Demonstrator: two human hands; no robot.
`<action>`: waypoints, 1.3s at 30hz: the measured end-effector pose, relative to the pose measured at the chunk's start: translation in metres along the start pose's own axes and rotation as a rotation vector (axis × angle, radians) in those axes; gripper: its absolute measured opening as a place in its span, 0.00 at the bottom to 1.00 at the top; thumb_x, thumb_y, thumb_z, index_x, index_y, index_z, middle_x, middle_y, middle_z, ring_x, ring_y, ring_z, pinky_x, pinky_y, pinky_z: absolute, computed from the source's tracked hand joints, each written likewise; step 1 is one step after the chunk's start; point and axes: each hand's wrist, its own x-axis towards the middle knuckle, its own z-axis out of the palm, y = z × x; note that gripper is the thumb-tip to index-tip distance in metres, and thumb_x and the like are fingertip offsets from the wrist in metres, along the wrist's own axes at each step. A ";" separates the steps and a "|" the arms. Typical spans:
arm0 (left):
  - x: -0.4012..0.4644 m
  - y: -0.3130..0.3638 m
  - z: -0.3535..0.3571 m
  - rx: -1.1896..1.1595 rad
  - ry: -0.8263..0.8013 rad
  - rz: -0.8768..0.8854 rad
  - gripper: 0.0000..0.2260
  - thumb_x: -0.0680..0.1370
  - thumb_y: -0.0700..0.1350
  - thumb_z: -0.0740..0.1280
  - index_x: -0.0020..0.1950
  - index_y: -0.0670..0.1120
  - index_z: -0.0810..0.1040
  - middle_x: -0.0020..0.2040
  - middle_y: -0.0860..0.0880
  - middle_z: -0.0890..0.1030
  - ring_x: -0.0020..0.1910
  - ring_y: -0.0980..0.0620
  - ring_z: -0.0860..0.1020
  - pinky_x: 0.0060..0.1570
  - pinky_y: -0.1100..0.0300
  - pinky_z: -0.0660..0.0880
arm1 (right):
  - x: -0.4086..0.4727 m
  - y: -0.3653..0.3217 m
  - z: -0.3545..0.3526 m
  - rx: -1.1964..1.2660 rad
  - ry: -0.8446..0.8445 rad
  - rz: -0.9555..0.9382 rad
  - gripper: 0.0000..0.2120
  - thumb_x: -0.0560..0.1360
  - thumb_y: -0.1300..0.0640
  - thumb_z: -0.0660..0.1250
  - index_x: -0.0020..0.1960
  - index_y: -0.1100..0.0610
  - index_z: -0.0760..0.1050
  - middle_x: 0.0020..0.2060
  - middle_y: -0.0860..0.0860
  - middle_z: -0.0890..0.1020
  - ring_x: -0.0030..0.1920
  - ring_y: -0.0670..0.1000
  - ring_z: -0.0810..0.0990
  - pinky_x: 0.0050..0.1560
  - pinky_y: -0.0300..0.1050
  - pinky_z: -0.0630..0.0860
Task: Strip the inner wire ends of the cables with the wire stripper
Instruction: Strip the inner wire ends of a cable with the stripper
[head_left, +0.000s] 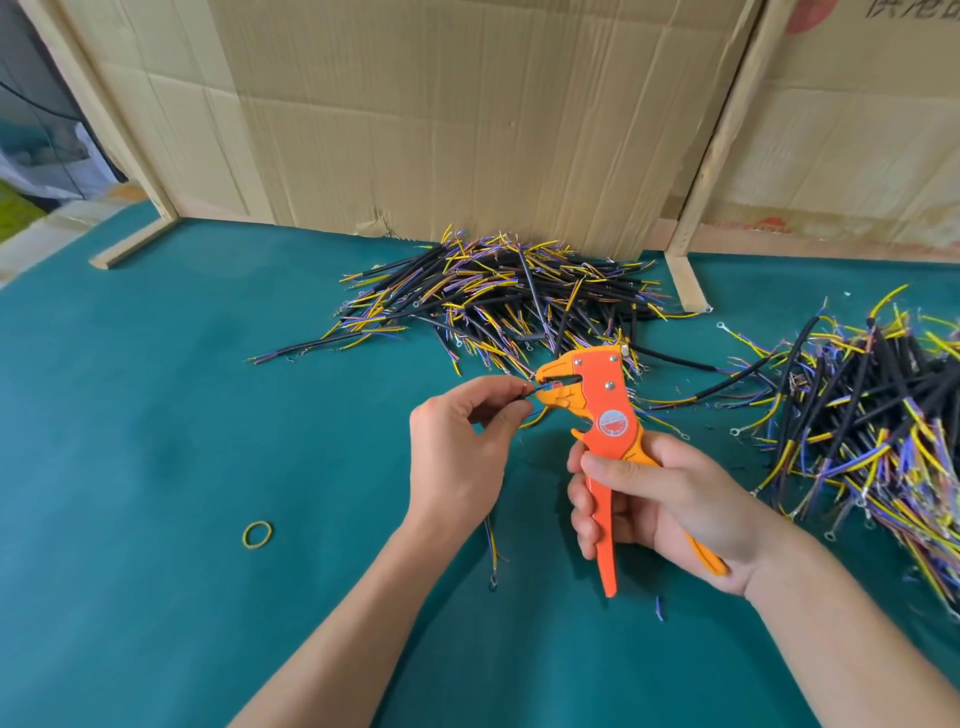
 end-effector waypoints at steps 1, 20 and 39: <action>0.000 0.000 0.000 0.012 0.000 0.010 0.10 0.75 0.36 0.75 0.45 0.53 0.85 0.38 0.58 0.85 0.38 0.58 0.82 0.46 0.69 0.76 | 0.000 0.000 0.000 0.004 -0.004 0.000 0.15 0.73 0.59 0.73 0.55 0.65 0.75 0.40 0.63 0.77 0.38 0.62 0.76 0.41 0.57 0.79; 0.000 0.002 -0.001 0.011 0.007 0.022 0.11 0.75 0.36 0.74 0.44 0.54 0.85 0.38 0.58 0.85 0.38 0.57 0.81 0.46 0.65 0.77 | 0.000 0.001 -0.003 -0.092 -0.069 -0.039 0.11 0.71 0.59 0.77 0.47 0.60 0.76 0.36 0.61 0.74 0.35 0.60 0.73 0.37 0.54 0.76; 0.005 -0.004 0.000 -0.207 -0.066 -0.077 0.08 0.75 0.37 0.76 0.50 0.49 0.85 0.37 0.51 0.86 0.34 0.55 0.81 0.42 0.64 0.77 | 0.003 0.003 0.005 0.003 0.045 -0.060 0.15 0.71 0.56 0.76 0.36 0.54 0.70 0.27 0.51 0.62 0.22 0.49 0.60 0.23 0.37 0.62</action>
